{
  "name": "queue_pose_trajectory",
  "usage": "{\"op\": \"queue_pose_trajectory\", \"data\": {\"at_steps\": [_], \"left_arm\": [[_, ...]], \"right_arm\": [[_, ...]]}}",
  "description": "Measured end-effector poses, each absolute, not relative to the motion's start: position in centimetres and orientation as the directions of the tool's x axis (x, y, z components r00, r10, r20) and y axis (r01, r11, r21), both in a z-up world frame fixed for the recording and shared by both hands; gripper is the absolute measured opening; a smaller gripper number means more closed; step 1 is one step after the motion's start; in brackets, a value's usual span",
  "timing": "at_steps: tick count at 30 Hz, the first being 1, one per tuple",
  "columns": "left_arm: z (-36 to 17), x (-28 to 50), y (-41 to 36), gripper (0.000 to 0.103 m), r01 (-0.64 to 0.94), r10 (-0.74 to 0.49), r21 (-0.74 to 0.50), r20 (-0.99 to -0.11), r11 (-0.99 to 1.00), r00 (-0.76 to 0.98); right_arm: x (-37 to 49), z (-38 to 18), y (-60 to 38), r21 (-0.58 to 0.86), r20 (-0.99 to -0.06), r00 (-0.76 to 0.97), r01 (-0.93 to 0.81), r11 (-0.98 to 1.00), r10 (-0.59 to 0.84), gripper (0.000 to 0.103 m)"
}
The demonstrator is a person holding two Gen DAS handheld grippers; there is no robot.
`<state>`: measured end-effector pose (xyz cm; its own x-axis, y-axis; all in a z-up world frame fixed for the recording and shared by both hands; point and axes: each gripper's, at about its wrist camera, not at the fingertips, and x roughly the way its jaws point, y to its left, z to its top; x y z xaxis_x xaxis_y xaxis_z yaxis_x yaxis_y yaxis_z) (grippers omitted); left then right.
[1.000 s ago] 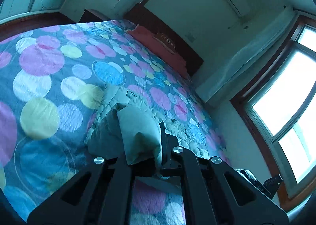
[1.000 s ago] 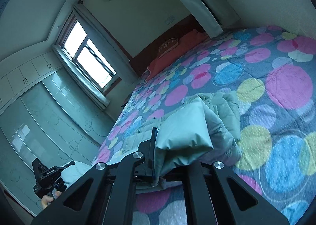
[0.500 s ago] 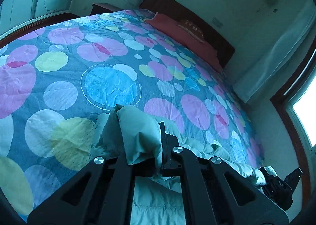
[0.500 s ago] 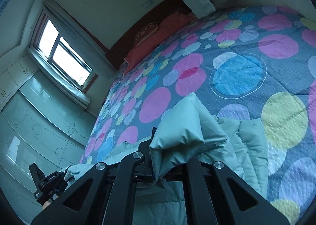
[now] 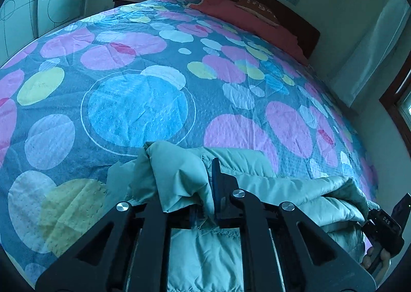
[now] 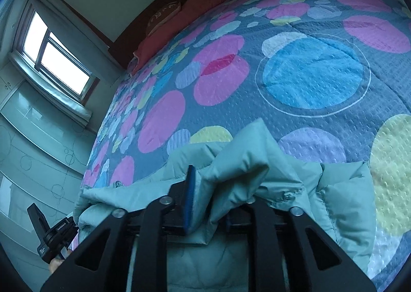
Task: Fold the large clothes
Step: 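Lift the hem with both grippers and fold it over the jacket body, then open both grippers and smooth the folded jacket edge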
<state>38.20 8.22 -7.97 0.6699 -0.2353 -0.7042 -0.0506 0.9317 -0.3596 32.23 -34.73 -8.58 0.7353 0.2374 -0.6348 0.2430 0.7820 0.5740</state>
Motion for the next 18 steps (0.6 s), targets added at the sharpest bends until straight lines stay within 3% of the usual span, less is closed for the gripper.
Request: {"op": "queue_pose_trajectory", "data": {"at_steps": [1, 2, 3, 4, 8, 18], "left_arm": [[-7.5, 38.0, 8.2, 0.025, -0.043, -0.24, -0.363, -0.695, 0.931, 0.678], [-7.0, 37.7, 8.2, 0.038, -0.039, -0.239, -0.363, -0.686, 0.931, 0.687], [-6.3, 37.2, 8.4, 0.047, -0.04, -0.229, -0.359, -0.674, 0.933, 0.702], [-5.7, 36.7, 8.5, 0.05, -0.042, -0.219, -0.354, -0.662, 0.934, 0.717], [-4.2, 34.7, 8.7, 0.052, -0.024, -0.209, -0.342, -0.627, 0.94, 0.75], [-7.9, 37.2, 5.4, 0.052, -0.005, -0.139, -0.194, -0.721, 0.981, 0.679]], "right_arm": [[31.8, -7.8, -34.7, 0.563, -0.624, 0.751, 0.24, 0.791, 0.217, 0.055], [31.4, -7.2, -34.7, 0.556, -0.612, 0.764, 0.234, 0.798, 0.202, 0.06], [31.2, -6.7, -34.7, 0.553, -0.605, 0.771, 0.226, 0.802, 0.2, 0.06], [30.9, -6.2, -34.6, 0.553, -0.599, 0.775, 0.217, 0.804, 0.203, 0.06], [30.4, -5.7, -33.3, 0.511, -0.62, 0.76, 0.205, 0.835, 0.193, 0.06], [35.4, -6.7, -26.0, 0.186, -0.742, 0.668, 0.114, 0.976, 0.063, 0.06]]}}
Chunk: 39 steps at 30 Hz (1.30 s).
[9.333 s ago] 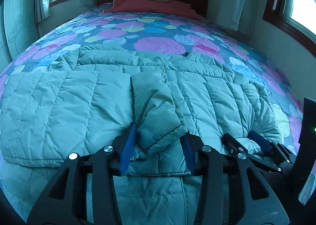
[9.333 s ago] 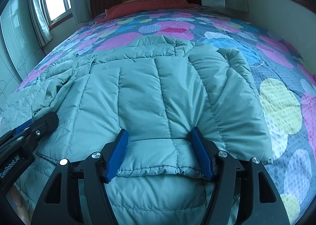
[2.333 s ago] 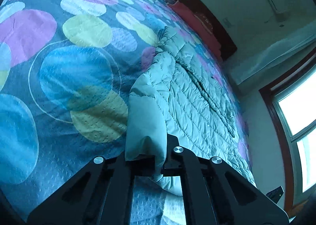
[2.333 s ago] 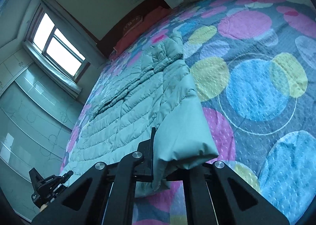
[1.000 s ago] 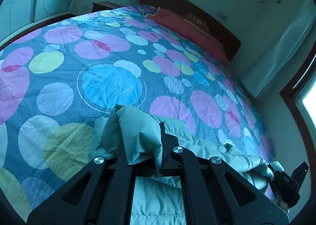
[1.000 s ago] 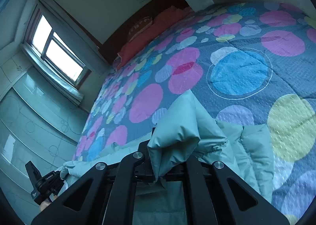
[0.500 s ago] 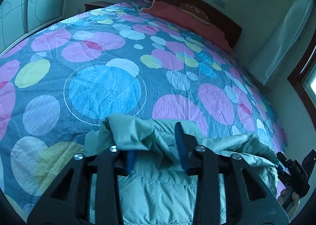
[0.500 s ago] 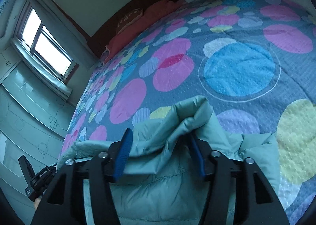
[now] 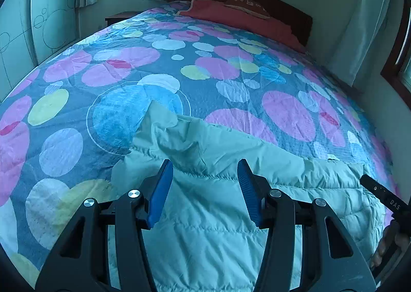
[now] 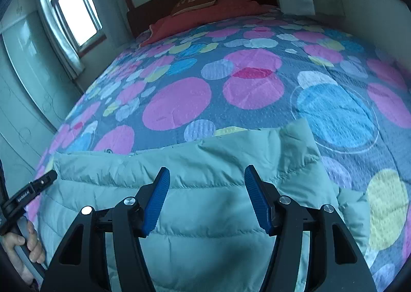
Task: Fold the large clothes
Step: 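Open both grippers and smooth the folded jacket edge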
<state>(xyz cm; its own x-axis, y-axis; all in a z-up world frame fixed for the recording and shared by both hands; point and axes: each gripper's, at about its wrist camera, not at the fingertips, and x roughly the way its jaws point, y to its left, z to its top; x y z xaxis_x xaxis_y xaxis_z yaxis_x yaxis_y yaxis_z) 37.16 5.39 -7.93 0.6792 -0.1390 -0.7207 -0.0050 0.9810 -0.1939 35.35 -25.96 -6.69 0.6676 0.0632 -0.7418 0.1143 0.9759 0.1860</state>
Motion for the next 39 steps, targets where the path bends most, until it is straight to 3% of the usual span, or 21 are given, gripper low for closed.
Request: {"op": "queue_pose_trajectory", "data": {"at_steps": [3, 6, 10, 15, 21, 27, 33, 39], "left_arm": [[-9.2, 38.5, 4.3, 0.052, -0.002, -0.109, -0.148, -0.736, 0.989, 0.668], [-10.8, 39.6, 3.4, 0.052, 0.008, -0.097, -0.121, -0.756, 0.993, 0.647], [-12.1, 40.3, 2.7, 0.052, 0.028, -0.11, -0.119, -0.768, 0.993, 0.63], [-11.4, 40.3, 2.0, 0.051, 0.02, -0.075, -0.079, -0.788, 0.997, 0.611], [-7.3, 38.0, -0.5, 0.051, 0.119, -0.167, -0.117, -0.717, 0.986, 0.677], [-11.8, 39.9, -4.1, 0.051, 0.156, -0.157, -0.084, -0.82, 0.984, 0.55], [-10.2, 38.7, -2.7, 0.051, 0.149, -0.19, -0.127, -0.803, 0.981, 0.564], [-9.9, 37.6, 0.0, 0.051, 0.102, -0.126, -0.08, -0.788, 0.992, 0.603]], "right_arm": [[36.7, -7.7, -24.8, 0.065, -0.767, 0.642, 0.099, 0.993, -0.014, 0.06], [37.5, -10.0, -25.5, 0.03, -0.804, 0.592, 0.118, 0.993, -0.046, 0.06], [37.6, -11.8, -27.2, 0.111, -0.81, 0.587, 0.142, 0.984, 0.007, 0.061], [37.5, -11.0, -26.3, 0.069, -0.808, 0.588, 0.153, 0.986, -0.034, 0.061], [36.9, -7.1, -22.4, 0.112, -0.735, 0.677, 0.06, 0.992, 0.042, 0.061], [39.3, -10.8, -19.3, 0.061, -0.813, 0.58, -0.004, 0.998, 0.052, 0.062], [37.9, -9.1, -21.9, 0.076, -0.785, 0.618, 0.035, 0.997, 0.038, 0.063], [36.4, -9.3, -29.1, 0.067, -0.797, 0.598, 0.221, 0.973, -0.081, 0.063]]}}
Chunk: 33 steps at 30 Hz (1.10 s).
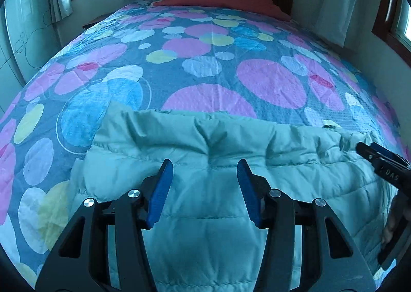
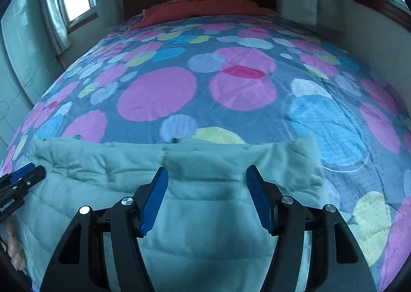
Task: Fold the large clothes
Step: 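Open both grippers and smooth the folded jacket edge, then grasp the jacket side edge with the left gripper while the right gripper grasps it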
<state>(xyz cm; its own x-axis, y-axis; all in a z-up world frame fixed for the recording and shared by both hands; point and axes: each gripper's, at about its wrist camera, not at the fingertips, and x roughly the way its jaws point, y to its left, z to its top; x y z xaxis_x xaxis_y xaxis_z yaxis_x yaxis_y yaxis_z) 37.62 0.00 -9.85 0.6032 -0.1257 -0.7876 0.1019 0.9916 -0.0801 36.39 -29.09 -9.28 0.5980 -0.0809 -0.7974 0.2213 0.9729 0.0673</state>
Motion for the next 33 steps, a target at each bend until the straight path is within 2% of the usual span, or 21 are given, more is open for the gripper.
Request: {"op": "queue_pose_trajectory", "data": {"at_steps": [2, 4, 11, 18, 22, 26, 33], "left_arm": [[-11.2, 38.5, 0.8, 0.052, 0.071, -0.124, -0.101, -0.807, 0.992, 0.577], [-12.0, 39.0, 1.2, 0.052, 0.067, -0.138, -0.122, -0.811, 0.99, 0.568], [-11.6, 38.6, 1.2, 0.052, 0.061, -0.116, -0.099, -0.821, 0.993, 0.558], [-8.7, 33.5, 3.9, 0.059, 0.011, -0.121, -0.145, -0.784, 0.989, 0.609], [-9.2, 30.4, 5.8, 0.059, -0.031, -0.115, -0.17, -0.777, 0.985, 0.62], [-11.3, 30.4, 6.0, 0.06, -0.016, -0.114, -0.152, -0.805, 0.988, 0.582], [-8.6, 26.2, 8.4, 0.059, -0.081, -0.117, -0.21, -0.779, 0.974, 0.616]], "right_arm": [[36.5, -11.0, -31.1, 0.106, -0.833, 0.55, 0.262, 0.959, -0.058, 0.063], [36.6, -11.7, -31.6, 0.145, -0.829, 0.559, 0.26, 0.955, -0.026, 0.065], [35.4, -10.9, -31.1, 0.126, -0.811, 0.582, 0.267, 0.955, -0.055, 0.066], [28.3, -7.7, -31.2, 0.114, -0.754, 0.65, 0.272, 0.956, -0.094, 0.066], [25.4, -9.5, -31.7, 0.085, -0.786, 0.608, 0.284, 0.955, -0.111, 0.066], [25.3, -11.6, -32.9, 0.167, -0.802, 0.596, 0.29, 0.942, -0.041, 0.069], [21.3, -8.3, -33.4, 0.209, -0.772, 0.633, 0.343, 0.916, -0.061, 0.071]]}}
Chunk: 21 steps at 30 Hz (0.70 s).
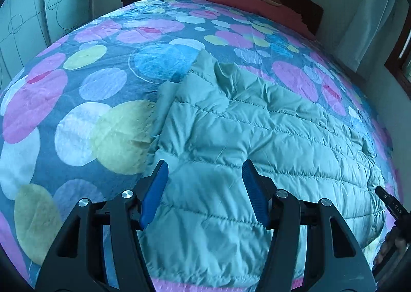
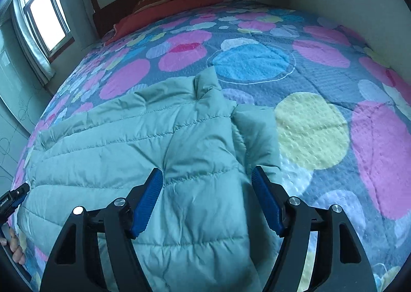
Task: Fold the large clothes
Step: 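Grasp the jacket side edge with the left gripper while the right gripper grasps it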
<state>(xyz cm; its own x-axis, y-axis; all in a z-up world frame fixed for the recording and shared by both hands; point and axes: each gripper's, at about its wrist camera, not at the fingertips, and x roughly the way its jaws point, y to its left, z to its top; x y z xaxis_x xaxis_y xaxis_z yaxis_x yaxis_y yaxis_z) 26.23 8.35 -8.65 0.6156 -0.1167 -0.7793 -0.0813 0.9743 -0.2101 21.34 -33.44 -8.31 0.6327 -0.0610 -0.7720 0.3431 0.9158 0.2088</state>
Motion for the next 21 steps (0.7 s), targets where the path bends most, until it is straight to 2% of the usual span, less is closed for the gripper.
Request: {"op": "queue_pose_trajectory", "data": {"at_steps": [4, 9, 13, 17, 19, 20, 21], "left_arm": [[-8.6, 22.4, 11.6, 0.06, -0.167, -0.132, -0.297, -0.77, 0.94, 0.624], [-11.4, 18.4, 14.1, 0.061, -0.264, -0.239, -0.463, -0.773, 0.846, 0.588], [-13.2, 17.9, 13.4, 0.061, -0.271, -0.296, -0.518, -0.764, 0.811, 0.573], [-13.3, 19.1, 12.7, 0.064, -0.252, -0.302, -0.542, -0.731, 0.802, 0.612], [-13.4, 19.8, 12.7, 0.057, -0.265, -0.28, -0.534, -0.73, 0.803, 0.623], [-13.5, 20.1, 12.6, 0.048, -0.266, -0.278, -0.534, -0.729, 0.803, 0.625], [-13.7, 20.2, 12.4, 0.038, -0.262, -0.286, -0.539, -0.728, 0.8, 0.623]], "right_arm": [[17.3, -7.9, -34.9, 0.303, -0.765, 0.644, 0.389, 0.87, -0.022, 0.071], [13.7, -9.6, -35.0, 0.403, -0.769, 0.637, 0.418, 0.814, 0.053, 0.071], [13.3, -11.7, -34.7, 0.487, -0.762, 0.636, 0.437, 0.757, 0.123, 0.071], [13.9, -11.8, -34.4, 0.539, -0.72, 0.681, 0.432, 0.723, 0.129, 0.073], [14.4, -12.1, -34.4, 0.566, -0.711, 0.687, 0.43, 0.704, 0.151, 0.069], [14.7, -12.3, -34.2, 0.565, -0.717, 0.679, 0.433, 0.702, 0.158, 0.053], [14.9, -12.5, -34.1, 0.569, -0.719, 0.675, 0.432, 0.7, 0.167, 0.049]]}}
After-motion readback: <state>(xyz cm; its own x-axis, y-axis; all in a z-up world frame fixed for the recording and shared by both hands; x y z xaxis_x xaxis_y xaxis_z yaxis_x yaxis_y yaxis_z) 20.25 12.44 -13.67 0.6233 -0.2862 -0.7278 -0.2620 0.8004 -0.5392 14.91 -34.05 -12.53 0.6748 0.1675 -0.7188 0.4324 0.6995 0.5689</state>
